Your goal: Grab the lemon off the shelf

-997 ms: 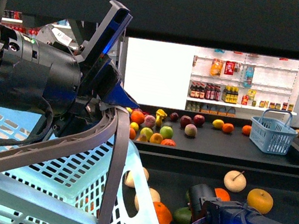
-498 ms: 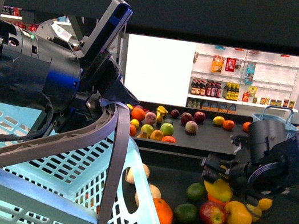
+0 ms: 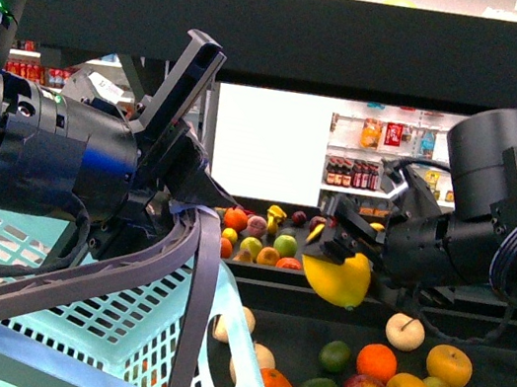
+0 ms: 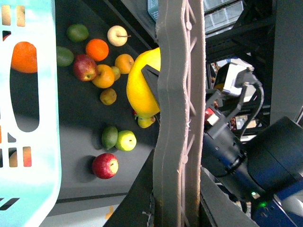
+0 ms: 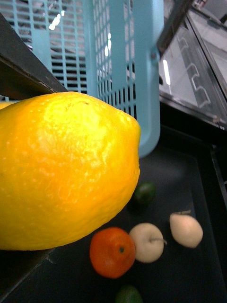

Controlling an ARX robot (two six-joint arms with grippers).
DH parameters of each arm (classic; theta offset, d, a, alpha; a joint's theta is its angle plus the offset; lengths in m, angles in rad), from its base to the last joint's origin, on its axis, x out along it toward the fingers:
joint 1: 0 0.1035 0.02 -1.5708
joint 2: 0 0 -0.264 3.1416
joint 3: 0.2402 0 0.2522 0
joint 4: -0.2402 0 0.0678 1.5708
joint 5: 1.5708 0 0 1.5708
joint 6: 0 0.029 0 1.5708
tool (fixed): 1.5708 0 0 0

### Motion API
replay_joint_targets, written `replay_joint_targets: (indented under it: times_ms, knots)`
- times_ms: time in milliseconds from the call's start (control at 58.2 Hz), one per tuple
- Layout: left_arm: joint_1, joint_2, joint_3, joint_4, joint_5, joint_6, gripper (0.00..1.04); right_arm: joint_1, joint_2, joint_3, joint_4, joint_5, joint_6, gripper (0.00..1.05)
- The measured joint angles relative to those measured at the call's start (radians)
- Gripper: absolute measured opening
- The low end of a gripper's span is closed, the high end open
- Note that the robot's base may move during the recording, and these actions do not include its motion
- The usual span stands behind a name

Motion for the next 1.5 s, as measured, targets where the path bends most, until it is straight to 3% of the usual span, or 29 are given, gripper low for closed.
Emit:
replay_joint_targets:
  times_ms: [361,756,962,1323,1495]
  knots:
    - [0.000,0.000,0.000,0.000,0.000,0.000,0.11,0.122,-0.017,-0.039,0.006,-0.002,0.003,0.71]
    - [0.009,0.002,0.000,-0.004,-0.028,0.003,0.11,0.178,0.005,-0.032,0.044,-0.005,0.058,0.71]
    - [0.015,0.002,0.000,-0.003,-0.037,0.000,0.11,0.180,0.005,-0.039,0.047,-0.008,0.042,0.98]
    - [0.016,0.002,0.000,-0.003,-0.035,-0.004,0.11,0.179,-0.015,-0.051,0.047,-0.011,0.021,0.97]
    - [0.014,0.002,0.000,-0.003,-0.019,-0.007,0.11,0.157,-0.065,-0.071,0.064,0.044,-0.004,0.97]
